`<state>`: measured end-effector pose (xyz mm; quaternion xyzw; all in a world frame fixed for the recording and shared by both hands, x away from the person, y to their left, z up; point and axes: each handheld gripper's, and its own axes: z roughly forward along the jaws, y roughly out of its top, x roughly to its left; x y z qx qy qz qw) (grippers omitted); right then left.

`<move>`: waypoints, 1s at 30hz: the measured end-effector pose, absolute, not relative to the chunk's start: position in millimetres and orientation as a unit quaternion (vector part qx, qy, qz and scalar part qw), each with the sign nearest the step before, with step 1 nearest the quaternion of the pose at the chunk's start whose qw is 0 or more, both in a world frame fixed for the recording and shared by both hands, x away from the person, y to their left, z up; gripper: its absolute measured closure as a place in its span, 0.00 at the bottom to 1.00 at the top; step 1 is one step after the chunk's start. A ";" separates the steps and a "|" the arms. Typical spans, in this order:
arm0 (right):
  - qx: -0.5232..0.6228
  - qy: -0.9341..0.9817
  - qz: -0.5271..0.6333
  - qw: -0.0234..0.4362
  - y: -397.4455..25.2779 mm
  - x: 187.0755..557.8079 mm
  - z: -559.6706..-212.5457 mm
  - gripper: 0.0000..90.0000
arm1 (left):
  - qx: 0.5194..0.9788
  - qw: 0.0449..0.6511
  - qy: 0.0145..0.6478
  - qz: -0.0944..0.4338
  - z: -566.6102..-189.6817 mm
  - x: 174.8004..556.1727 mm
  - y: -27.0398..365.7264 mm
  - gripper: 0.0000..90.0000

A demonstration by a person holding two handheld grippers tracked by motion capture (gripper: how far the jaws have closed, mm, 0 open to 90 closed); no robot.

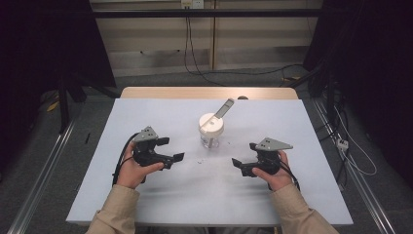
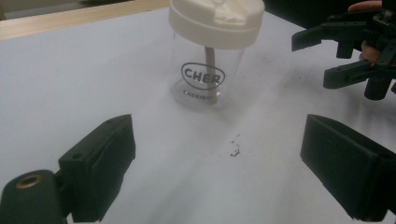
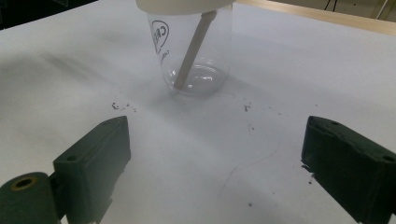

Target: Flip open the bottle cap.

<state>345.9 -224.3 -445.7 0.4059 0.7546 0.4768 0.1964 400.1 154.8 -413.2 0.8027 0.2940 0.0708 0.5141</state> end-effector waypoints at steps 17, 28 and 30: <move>0.418 0.749 0.474 0.200 -239.9 331.1 -447.3 0.08 | 0.797 0.514 0.306 0.083 -423.2 386.2 183.4 0.09; 0.421 0.748 0.471 0.204 -243.2 325.7 -449.4 0.08 | 0.792 0.516 0.313 0.087 -426.0 378.2 199.9 0.09; 0.420 0.748 0.472 0.204 -243.6 324.6 -449.6 0.08 | 0.792 0.516 0.314 0.086 -426.3 376.9 201.9 0.09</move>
